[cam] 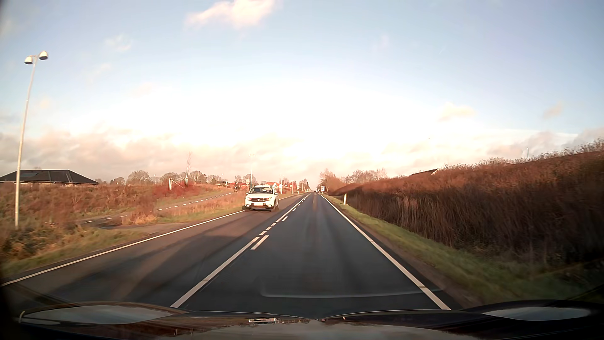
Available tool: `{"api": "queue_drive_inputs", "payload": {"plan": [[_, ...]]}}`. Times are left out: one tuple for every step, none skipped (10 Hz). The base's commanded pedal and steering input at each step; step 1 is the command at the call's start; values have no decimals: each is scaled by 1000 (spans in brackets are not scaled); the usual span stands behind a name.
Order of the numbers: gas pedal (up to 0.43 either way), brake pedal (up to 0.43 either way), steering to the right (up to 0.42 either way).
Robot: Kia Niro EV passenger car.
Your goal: Follow the waypoints while adhering to traffic rules and regulations
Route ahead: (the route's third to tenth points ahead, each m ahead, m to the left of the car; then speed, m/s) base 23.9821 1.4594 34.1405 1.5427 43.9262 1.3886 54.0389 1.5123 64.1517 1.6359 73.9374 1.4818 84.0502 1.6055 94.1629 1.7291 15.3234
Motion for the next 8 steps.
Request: {"api": "queue_drive_inputs", "payload": {"plan": [[197,0,0],[197,0,0],[197,0,0],[197,0,0],[197,0,0],[197,0,1],[197,0,1],[197,0,1]]}}
